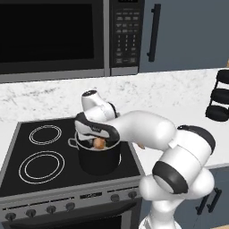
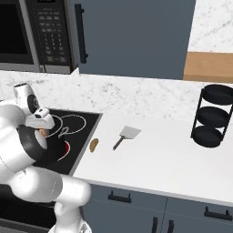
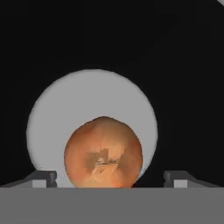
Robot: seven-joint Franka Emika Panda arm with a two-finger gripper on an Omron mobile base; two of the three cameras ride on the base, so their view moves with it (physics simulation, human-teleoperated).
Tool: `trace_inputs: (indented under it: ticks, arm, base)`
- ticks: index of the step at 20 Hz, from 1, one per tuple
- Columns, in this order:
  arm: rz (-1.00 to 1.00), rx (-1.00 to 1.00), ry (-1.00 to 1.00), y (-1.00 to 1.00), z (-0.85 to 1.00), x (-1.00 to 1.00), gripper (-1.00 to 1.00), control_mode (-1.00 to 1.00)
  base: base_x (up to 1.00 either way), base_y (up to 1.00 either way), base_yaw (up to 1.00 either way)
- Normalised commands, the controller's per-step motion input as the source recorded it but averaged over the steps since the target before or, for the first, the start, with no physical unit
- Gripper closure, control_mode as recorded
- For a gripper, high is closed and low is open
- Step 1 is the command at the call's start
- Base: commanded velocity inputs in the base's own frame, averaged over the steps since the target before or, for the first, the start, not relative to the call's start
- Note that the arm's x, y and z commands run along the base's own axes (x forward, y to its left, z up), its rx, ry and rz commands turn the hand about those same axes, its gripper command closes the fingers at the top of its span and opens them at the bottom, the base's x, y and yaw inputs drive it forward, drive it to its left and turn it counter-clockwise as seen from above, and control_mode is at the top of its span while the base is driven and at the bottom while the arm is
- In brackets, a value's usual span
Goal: Put the sweet potato and onion in the pot. Retrieve the spatula and lightly stir the vegetables in the pot.
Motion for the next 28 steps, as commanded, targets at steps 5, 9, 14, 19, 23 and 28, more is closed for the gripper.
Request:
trace_inputs:
  ticks: [5,9,14,19,23,28]
  arm:
    - [0.0,0.01,0.0,-0.12,0.6,-0.12,-1.0,-1.0]
    - [0.0,0.03,-0.02,-0.3,0.79,-0.6,-1.0,-1.0]
    - [-0.01,0.12,-0.03,-0.74,0.85,-0.87,-1.0,-1.0]
    - [-0.1,0.14,0.03,-1.0,0.41,-0.48,-1.0,-1.0]
    - [-0.17,0.1,0.16,-1.0,0.05,-0.01,-1.0,-1.0]
    - [-0.2,0.13,0.23,-0.98,0.0,0.09,-1.0,-1.0]
  base:
    - [0.0,0.0,0.0]
    - [0.0,0.0,0.0]
    - [0.0,0.0,0.0]
    - [0.0,0.0,0.0]
    - [0.0,0.0,0.0]
    - [0.0,0.0,0.0]
